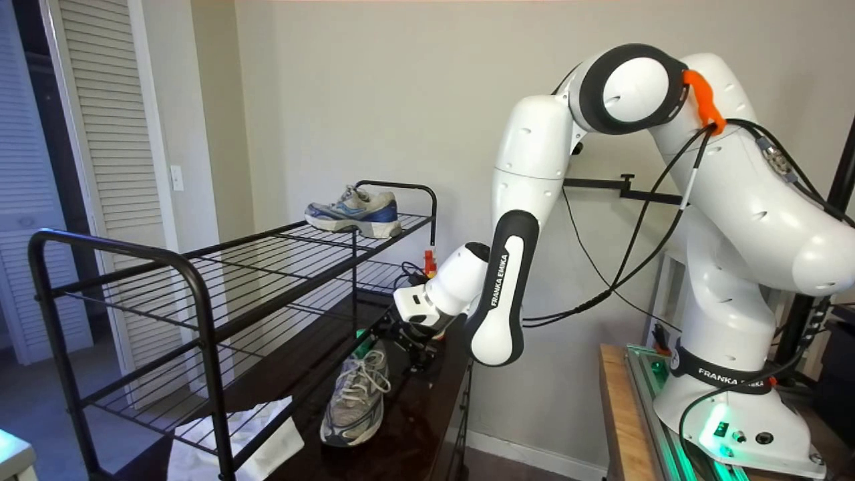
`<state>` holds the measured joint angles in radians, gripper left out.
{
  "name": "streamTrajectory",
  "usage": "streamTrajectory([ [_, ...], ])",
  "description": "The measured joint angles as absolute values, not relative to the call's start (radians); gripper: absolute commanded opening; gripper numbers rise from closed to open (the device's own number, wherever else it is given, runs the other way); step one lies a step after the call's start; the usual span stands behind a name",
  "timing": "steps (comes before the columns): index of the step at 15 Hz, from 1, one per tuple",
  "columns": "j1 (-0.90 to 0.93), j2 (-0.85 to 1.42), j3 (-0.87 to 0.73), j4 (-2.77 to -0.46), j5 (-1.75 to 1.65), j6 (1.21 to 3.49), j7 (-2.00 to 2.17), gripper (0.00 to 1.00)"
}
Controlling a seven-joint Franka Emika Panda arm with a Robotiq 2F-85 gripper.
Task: Put the sneakers on the topmost shelf.
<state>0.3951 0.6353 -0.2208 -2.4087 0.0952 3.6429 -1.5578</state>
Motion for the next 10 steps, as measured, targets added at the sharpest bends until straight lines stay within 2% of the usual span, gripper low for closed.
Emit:
streamTrajectory([
  [1, 0.395, 0.638, -0.221, -2.405, 0.095, 3.643, -1.556, 0.74],
  [4, 0.395, 0.638, -0.221, -2.400, 0.095, 3.644, -1.545, 0.64],
  [10, 0.395, 0.612, -0.223, -2.400, 0.095, 3.650, -1.518, 0.21],
])
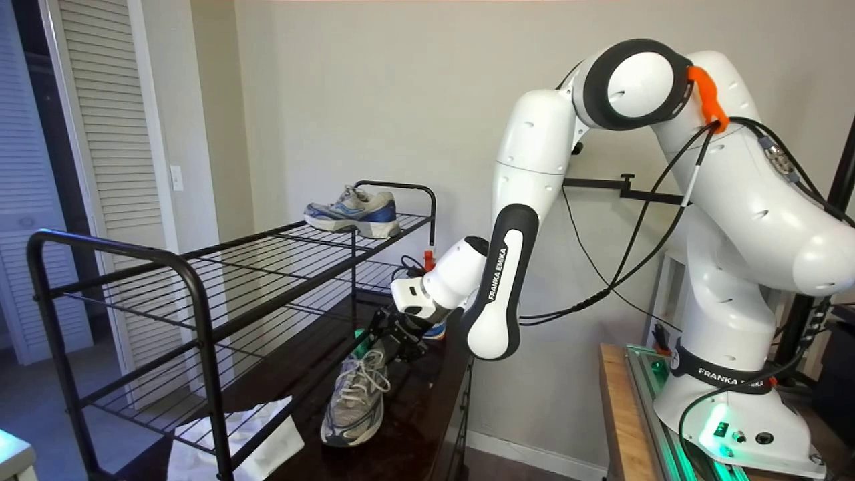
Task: Put the sneakers on the topmost shelf.
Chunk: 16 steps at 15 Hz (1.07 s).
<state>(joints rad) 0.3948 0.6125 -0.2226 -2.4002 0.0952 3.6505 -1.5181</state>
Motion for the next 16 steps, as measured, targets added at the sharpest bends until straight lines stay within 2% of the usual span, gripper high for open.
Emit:
streamTrajectory([
  [2, 0.393, 0.614, -0.223, -2.402, 0.095, 3.645, -1.498, 0.05],
  [4, 0.391, 0.619, -0.223, -2.400, 0.096, 3.643, -1.465, 0.00],
  [6, 0.391, 0.619, -0.222, -2.400, 0.096, 3.643, -1.433, 0.03],
  [7, 0.391, 0.619, -0.222, -2.400, 0.096, 3.643, -1.420, 0.00],
  [12, 0.404, 0.611, -0.234, -2.411, 0.100, 3.629, -1.390, 0.03],
  [16, 0.612, 0.532, -0.414, -2.495, 0.210, 3.455, -1.419, 0.03],
])
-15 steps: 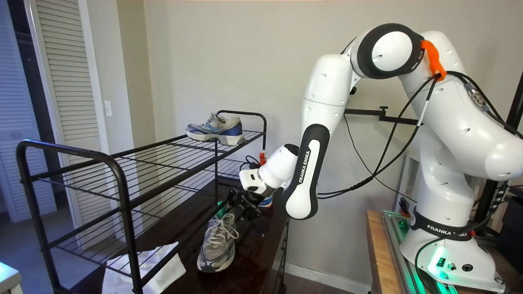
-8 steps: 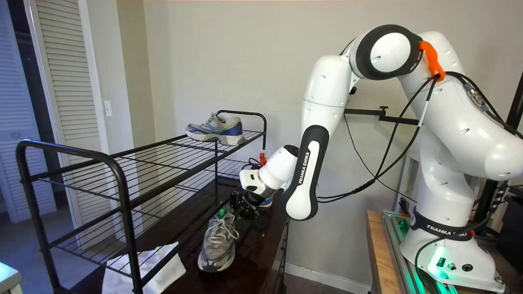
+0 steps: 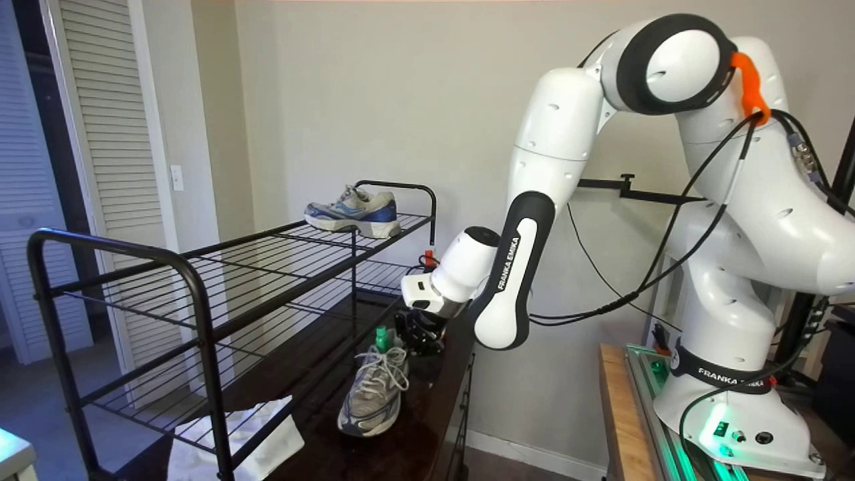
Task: Put the sneakers on the topmost shelf.
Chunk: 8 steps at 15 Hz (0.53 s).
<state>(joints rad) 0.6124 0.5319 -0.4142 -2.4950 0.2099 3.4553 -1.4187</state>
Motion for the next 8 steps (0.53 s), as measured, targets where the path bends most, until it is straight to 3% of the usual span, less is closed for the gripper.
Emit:
streamTrajectory([
  [8, 1.146, 0.409, -0.900, -2.703, 0.302, 3.121, -1.475, 0.03],
])
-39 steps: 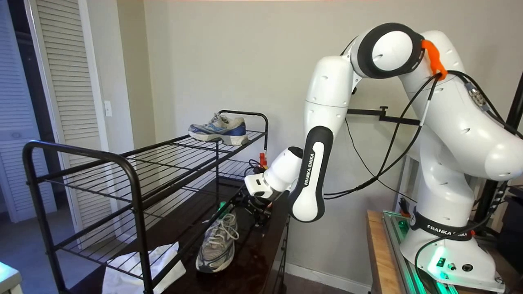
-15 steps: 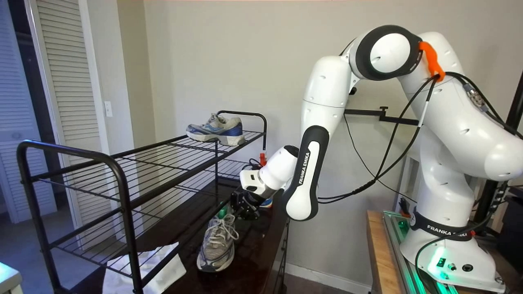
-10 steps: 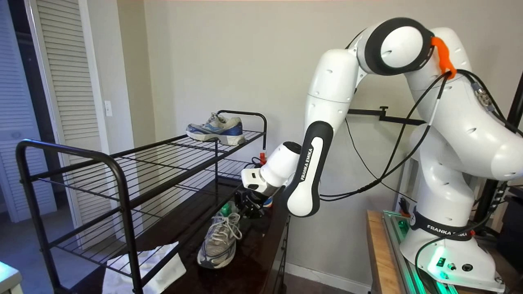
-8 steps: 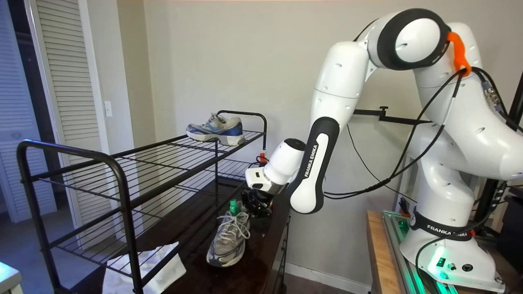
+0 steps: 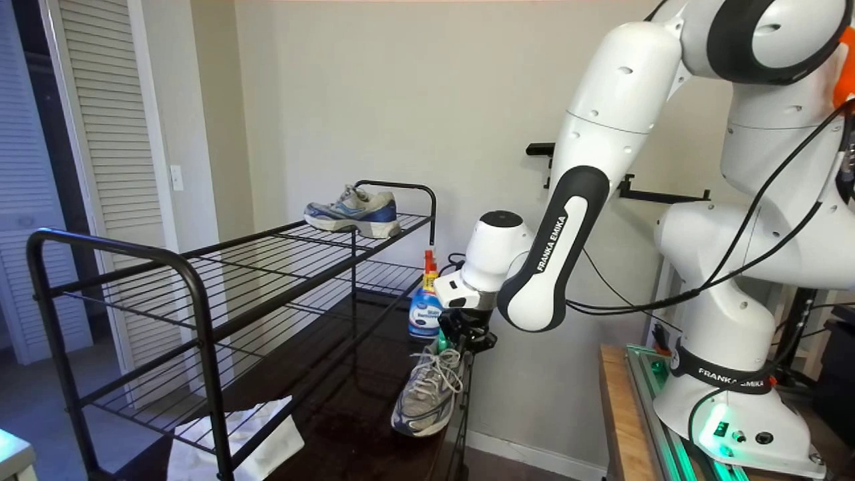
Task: Put the sneakers on the topmost shelf.
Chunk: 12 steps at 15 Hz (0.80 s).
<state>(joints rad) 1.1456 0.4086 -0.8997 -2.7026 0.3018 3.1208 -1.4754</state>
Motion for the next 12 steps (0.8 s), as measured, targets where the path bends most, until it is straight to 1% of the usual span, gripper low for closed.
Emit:
streamTrajectory([
  [7, 1.589, 0.401, -1.289, -2.744, 0.306, 3.098, -1.416, 0.03],
  [12, 1.902, 0.404, -1.534, -2.743, 0.346, 3.098, -1.379, 0.03],
])
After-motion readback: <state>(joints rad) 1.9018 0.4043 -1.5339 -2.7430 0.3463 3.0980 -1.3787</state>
